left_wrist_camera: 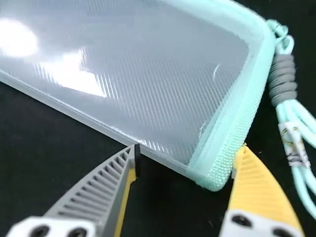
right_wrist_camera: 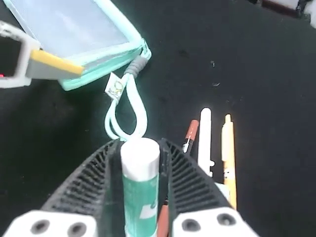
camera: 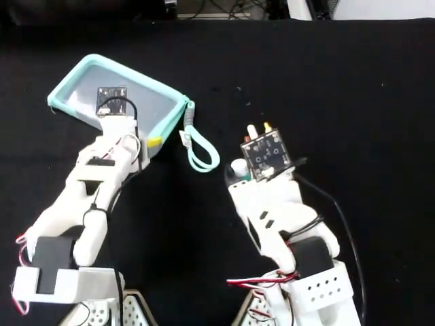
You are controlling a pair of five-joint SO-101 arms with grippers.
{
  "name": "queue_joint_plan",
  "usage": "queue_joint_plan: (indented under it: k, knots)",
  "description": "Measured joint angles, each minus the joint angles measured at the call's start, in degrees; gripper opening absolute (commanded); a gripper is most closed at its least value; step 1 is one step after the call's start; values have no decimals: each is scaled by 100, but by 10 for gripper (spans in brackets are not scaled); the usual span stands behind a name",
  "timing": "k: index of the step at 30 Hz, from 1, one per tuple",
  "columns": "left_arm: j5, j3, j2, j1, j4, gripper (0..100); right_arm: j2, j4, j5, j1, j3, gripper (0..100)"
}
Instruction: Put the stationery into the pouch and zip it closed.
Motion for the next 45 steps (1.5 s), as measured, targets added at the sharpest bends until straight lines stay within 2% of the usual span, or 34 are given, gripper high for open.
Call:
queue_joint_plan:
  k: [6, 11, 26, 30, 37, 45]
  knots:
    - [-132, -176, 571, -44, -18, 310, 0, 0, 0, 0, 0, 12]
    - [-167, -202, 589, -70, -18, 251, 0, 0, 0, 0, 0, 12]
    - [-167, -97, -114, -273, -18, 253, 0, 0, 0, 0, 0, 12]
    - [-167, -97, -123, -273, -18, 307, 0, 0, 0, 0, 0, 12]
    - [-167, -246, 387, -281, -18, 310, 0, 0, 0, 0, 0, 12]
    - [-105, -466, 624, -624, -18, 309, 0, 0, 0, 0, 0, 12]
